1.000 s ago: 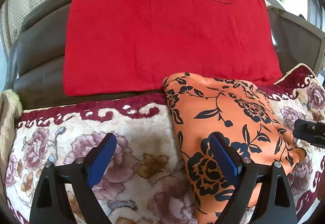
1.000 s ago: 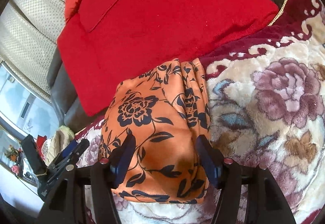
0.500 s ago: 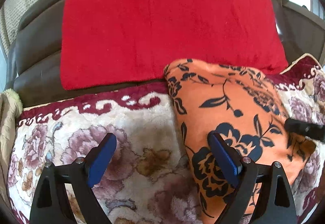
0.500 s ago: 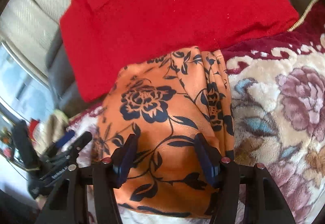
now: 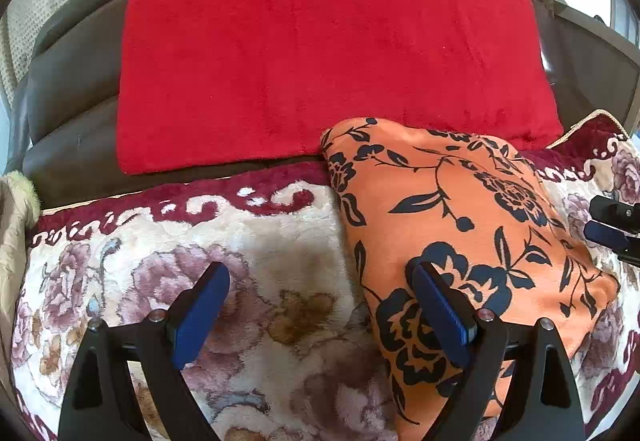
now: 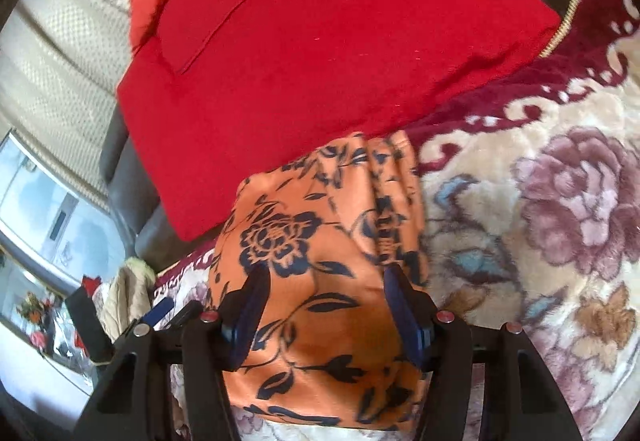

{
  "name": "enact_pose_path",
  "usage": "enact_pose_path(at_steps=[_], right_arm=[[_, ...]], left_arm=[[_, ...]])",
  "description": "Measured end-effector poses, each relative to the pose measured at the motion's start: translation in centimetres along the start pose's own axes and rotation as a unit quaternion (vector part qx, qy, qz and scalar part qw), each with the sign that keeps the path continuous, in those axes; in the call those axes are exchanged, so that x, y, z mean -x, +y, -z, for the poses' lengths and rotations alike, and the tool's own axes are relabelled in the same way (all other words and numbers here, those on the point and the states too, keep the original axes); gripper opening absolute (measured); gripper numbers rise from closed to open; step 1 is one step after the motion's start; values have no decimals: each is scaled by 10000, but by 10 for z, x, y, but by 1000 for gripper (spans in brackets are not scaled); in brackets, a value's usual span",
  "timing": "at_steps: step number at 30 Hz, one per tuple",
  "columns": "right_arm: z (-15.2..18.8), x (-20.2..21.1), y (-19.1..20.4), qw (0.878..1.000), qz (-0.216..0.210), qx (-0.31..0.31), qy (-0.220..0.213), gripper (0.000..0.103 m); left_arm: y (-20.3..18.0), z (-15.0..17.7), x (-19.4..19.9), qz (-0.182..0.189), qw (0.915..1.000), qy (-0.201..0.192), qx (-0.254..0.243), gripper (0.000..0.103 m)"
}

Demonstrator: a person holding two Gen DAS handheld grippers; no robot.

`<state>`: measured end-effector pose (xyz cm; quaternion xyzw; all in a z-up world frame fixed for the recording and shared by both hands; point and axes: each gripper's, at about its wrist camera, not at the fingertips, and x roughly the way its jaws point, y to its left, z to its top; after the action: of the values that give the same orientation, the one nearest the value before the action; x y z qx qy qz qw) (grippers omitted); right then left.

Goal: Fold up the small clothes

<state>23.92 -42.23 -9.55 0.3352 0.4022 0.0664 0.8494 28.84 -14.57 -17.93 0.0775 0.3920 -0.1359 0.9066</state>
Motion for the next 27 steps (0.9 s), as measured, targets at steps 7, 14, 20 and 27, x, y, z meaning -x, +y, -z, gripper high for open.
enact_pose_path(at_steps=[7,14,20,27], right_arm=[[0,7,-15,9999,12,-135,-15,64],[2,5,-10,9989,450,123,-44,64],[3,-4,-6,9971,658,376,72,64],[2,-6,-12,9973,665,301,53,66]], left_arm=[[-3,-1,-1,167,9998,63,43,93],[1,-1,-6,56,9997,198,123,93],[7,-1,-6,273,9989,274,260,93],[-5,1,-2,246,9994,203,-114,93]])
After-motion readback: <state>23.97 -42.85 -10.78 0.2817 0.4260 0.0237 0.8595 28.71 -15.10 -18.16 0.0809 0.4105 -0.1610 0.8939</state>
